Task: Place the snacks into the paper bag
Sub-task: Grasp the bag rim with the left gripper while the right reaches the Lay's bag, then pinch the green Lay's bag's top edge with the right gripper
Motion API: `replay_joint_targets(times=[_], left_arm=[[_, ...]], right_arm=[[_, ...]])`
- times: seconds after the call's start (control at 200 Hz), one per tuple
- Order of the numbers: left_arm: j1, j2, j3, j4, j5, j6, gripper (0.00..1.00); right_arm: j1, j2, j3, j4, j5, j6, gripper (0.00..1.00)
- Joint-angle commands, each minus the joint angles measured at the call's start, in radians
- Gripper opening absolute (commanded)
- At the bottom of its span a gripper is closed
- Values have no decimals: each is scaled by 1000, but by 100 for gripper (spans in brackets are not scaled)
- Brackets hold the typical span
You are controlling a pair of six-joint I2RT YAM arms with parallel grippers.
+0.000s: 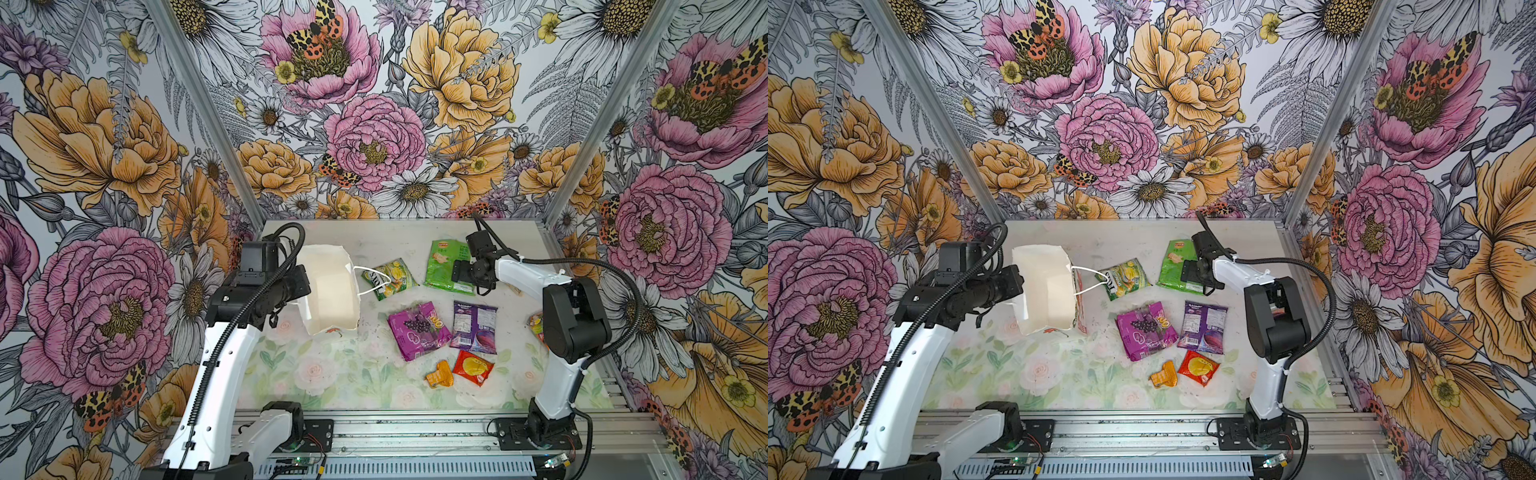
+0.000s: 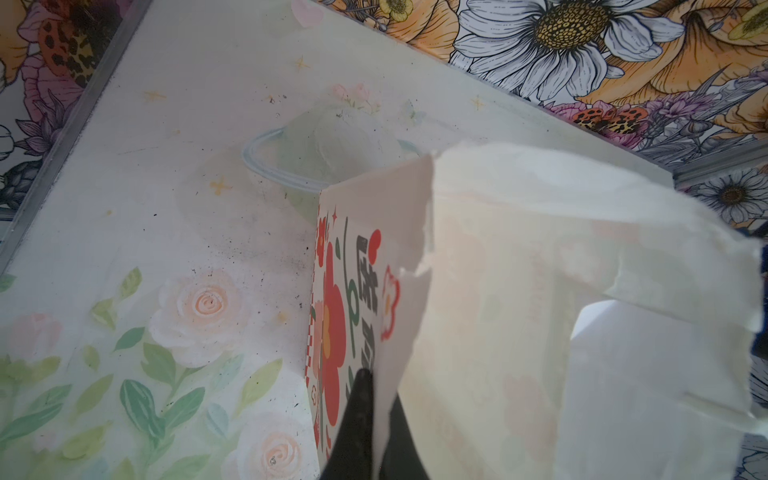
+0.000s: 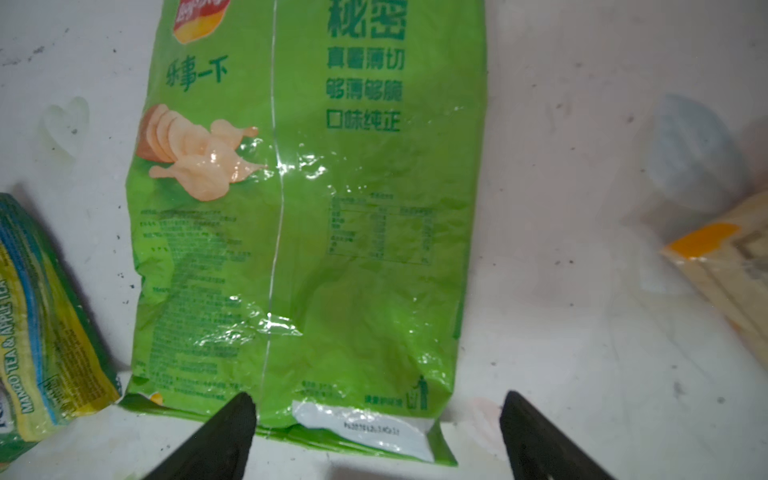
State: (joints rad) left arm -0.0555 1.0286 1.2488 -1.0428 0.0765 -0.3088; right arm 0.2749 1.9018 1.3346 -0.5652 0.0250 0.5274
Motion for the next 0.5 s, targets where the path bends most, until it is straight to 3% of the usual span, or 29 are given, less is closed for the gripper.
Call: replay_joint_targets(times=[0.0,0.13,0.28,0.495], left_arm=[[10,-16,-9,43,9,22,0],[11,-20,-15,49,5,21,0],[17,-26,-13,52,-9,16,0],[28,-30,-15,52,-15,16,0]], right_arm=[[34,39,23,11,-25,52,93],[88,68,17,10,-36,66,92],[158,62,3,14,-111,89,80],[224,-49,-10,11,-109,83,80]])
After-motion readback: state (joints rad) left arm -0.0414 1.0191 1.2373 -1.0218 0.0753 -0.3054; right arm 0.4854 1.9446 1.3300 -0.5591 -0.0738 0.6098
